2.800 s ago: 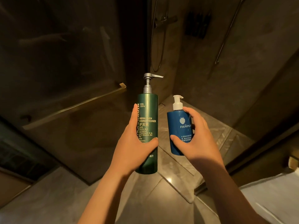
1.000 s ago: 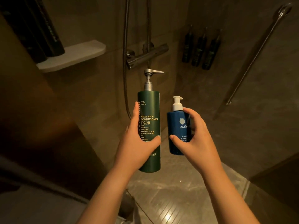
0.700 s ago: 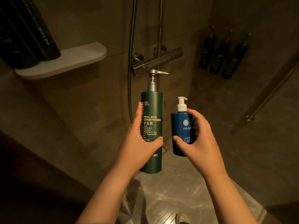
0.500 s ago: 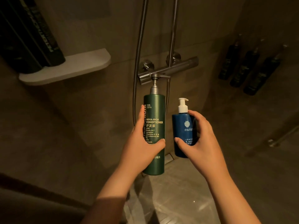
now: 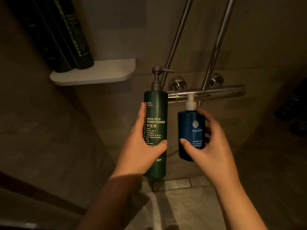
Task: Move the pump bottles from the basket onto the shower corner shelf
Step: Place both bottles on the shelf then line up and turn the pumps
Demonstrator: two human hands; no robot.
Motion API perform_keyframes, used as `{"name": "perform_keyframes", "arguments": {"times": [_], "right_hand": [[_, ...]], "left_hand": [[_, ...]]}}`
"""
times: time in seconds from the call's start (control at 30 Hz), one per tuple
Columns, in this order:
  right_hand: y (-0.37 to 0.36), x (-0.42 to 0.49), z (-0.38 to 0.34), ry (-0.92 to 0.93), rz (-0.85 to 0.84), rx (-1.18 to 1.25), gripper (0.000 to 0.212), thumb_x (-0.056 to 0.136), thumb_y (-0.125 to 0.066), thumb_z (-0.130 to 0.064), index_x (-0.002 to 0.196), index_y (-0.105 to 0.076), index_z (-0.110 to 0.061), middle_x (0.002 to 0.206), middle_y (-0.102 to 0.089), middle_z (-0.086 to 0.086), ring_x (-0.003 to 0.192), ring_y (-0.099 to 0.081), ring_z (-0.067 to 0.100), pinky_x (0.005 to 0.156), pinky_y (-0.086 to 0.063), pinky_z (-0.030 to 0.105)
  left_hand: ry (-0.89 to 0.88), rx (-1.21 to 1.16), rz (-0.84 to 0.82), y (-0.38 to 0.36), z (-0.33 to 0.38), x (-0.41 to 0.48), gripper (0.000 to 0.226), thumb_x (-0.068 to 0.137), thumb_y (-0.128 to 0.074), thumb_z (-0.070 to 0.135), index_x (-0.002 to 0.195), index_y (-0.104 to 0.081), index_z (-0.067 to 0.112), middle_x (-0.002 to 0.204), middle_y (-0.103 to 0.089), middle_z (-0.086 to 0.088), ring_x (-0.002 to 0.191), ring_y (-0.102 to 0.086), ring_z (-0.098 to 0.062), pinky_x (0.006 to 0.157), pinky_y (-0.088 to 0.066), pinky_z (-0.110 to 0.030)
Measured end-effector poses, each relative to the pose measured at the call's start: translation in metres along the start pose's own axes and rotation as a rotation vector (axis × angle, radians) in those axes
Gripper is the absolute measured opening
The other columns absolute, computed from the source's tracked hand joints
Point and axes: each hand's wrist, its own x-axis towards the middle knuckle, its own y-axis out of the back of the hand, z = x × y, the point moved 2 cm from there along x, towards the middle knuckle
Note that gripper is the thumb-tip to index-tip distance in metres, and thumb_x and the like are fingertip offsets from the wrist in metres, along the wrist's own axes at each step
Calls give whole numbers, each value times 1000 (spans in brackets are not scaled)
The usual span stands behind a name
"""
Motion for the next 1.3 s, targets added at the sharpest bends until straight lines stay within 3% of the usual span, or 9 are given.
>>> {"name": "perform_keyframes", "arguments": {"times": [0.13,0.3,0.5,0.63,0.77,1.0,1.1,1.3], "right_hand": [[-12,29,-16,87,-14,46,77,69,-76,-30,127,-33,-57,128,-41,-32,116,-48,-4,91,-52,34],[-25,66,-41,169,-55,99,76,71,-75,-29,127,-33,-57,129,-39,-32,116,-45,-9,94,-49,32],[-38,115,-74,308,-4,121,77,69,-76,-30,125,-34,-61,126,-39,-39,113,-42,-17,84,-47,25],[-53,144,-96,420,16,121,78,69,-76,-30,127,-33,-60,128,-40,-36,111,-44,-17,79,-43,17],[-69,169,-112,495,20,128,79,69,-74,-31,132,-32,-52,134,-39,-28,118,-45,-7,89,-46,22],[-98,196,-108,533,-6,191,80,71,-77,-26,131,-30,-52,138,-38,-20,122,-43,-4,94,-43,17],[-108,206,-100,540,-13,204,81,71,-78,-24,129,-31,-55,139,-38,-18,121,-42,-6,92,-41,7],[-123,221,-92,508,-89,254,81,70,-77,-24,128,-30,-56,142,-36,-19,124,-42,-2,93,-40,17]], "left_hand": [[-54,26,64,19,12,17,105,58,-72,41,134,-5,69,129,-46,28,111,-53,4,92,-47,-36],[-165,30,116,45,29,45,106,63,-73,34,134,-4,68,111,-41,53,103,-48,20,78,-40,-19],[-283,9,193,82,50,78,107,64,-75,30,132,-4,70,110,-39,57,101,-47,23,76,-40,-20],[-364,25,243,107,63,96,105,60,-74,38,131,-4,72,114,-39,54,102,-49,21,76,-41,-18],[-445,71,272,127,74,113,105,64,-74,33,134,-3,68,118,-35,55,107,-45,22,69,-43,-6],[-439,137,374,139,82,138,106,62,-73,39,134,-1,69,121,-42,43,110,-49,12,85,-43,-28],[-427,179,414,137,79,148,106,62,-71,42,135,2,67,126,-41,32,114,-48,5,89,-43,-32],[-385,239,490,137,67,162,108,66,-72,39,138,5,62,126,-40,31,104,-43,23,76,-36,-14]]}}
